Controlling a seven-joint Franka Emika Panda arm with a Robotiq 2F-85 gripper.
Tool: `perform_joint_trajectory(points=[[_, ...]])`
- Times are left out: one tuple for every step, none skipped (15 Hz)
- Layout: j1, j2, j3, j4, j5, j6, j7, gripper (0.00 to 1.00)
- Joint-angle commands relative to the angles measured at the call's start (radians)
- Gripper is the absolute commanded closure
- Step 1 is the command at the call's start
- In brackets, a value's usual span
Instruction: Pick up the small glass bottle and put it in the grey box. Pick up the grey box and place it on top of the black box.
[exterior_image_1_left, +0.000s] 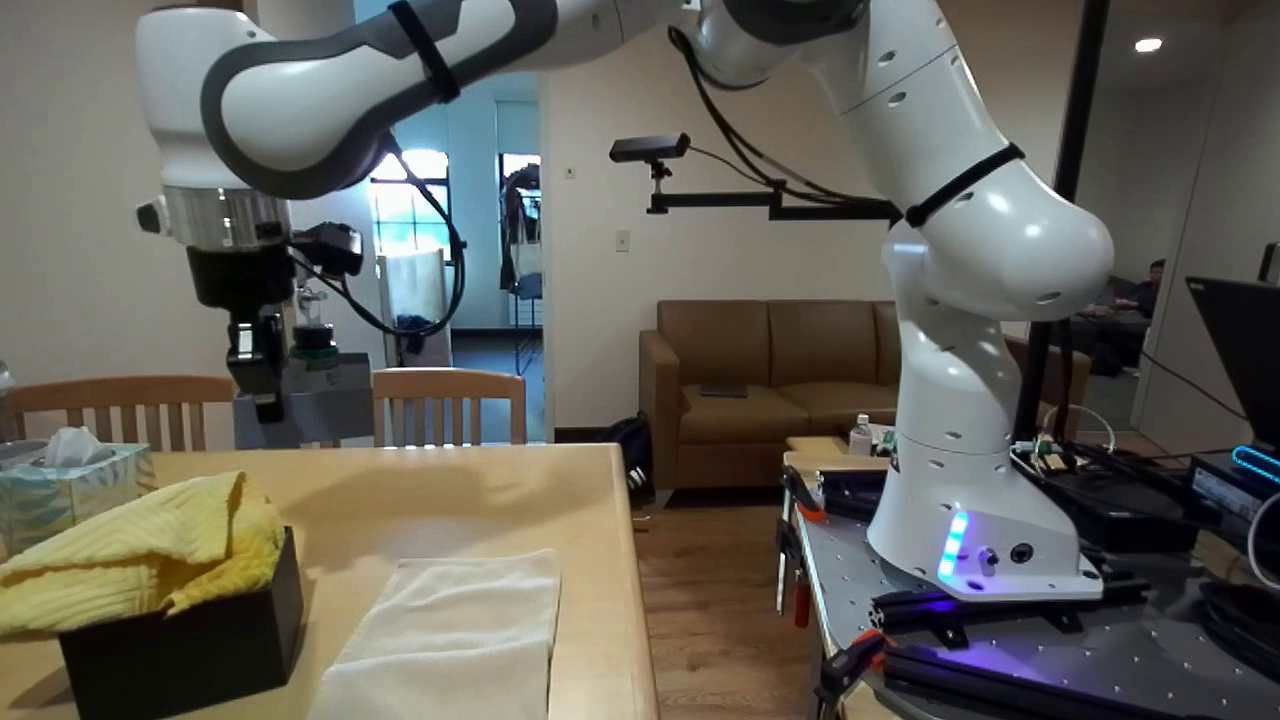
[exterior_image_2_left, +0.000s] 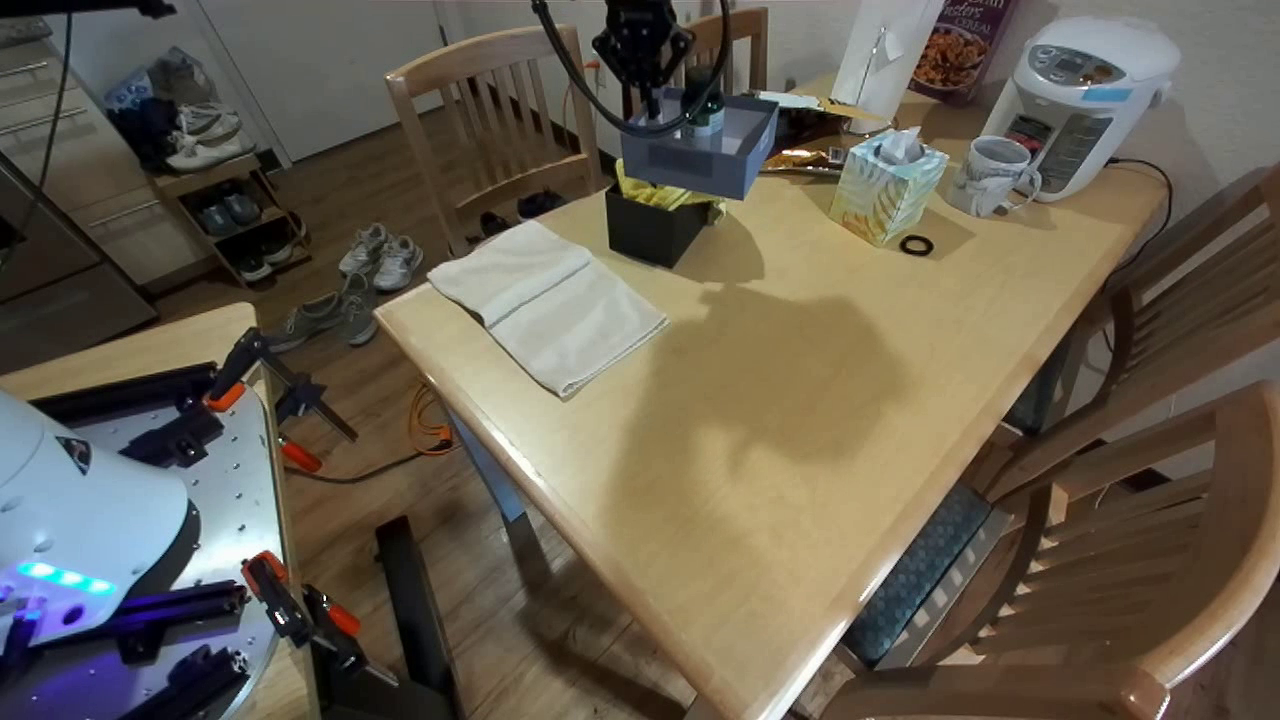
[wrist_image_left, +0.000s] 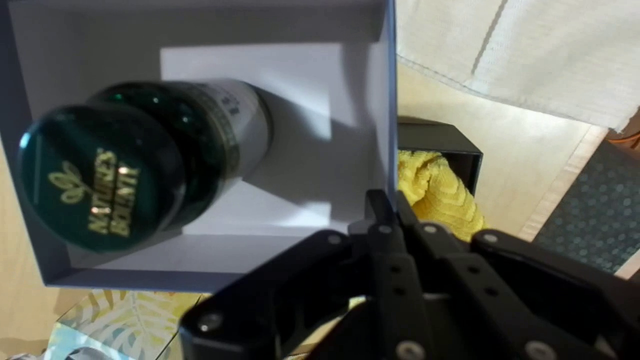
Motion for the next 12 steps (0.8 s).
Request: perform_joint_trajectory(points=[[0.027, 0.073, 0.009, 0.132, -0.029, -0.080, -0.012, 0.99], [0.034, 0.094, 0.014, 0.163, -0.026, -0.097, -0.022, 0.99], [0.045, 0.115, 0.016, 0.197, -0.027, -0.115, -0.025, 0.99], [0.056, 0.135, 0.017, 0.228, -0.028, -0.131, -0.022, 0.99], [0.064, 0.155, 0.021, 0.261, -0.024, -0.148, -0.027, 0.99], [0.075, 0.177, 0.022, 0.295, -0.024, -0.166, -0.026, 0.99], [0.087, 0.197, 0.020, 0.326, -0.025, -0.181, -0.022, 0.99], [0.095, 0.219, 0.021, 0.359, -0.022, -0.200, -0.024, 0.99], [0.103, 0.241, 0.022, 0.388, -0.020, -0.214, -0.024, 0.99], [0.111, 0.262, 0.022, 0.419, -0.017, -0.228, -0.023, 0.99], [0.116, 0.282, 0.024, 0.445, -0.011, -0.237, -0.022, 0.99], [0.122, 0.304, 0.026, 0.472, -0.006, -0.242, -0.022, 0.99]])
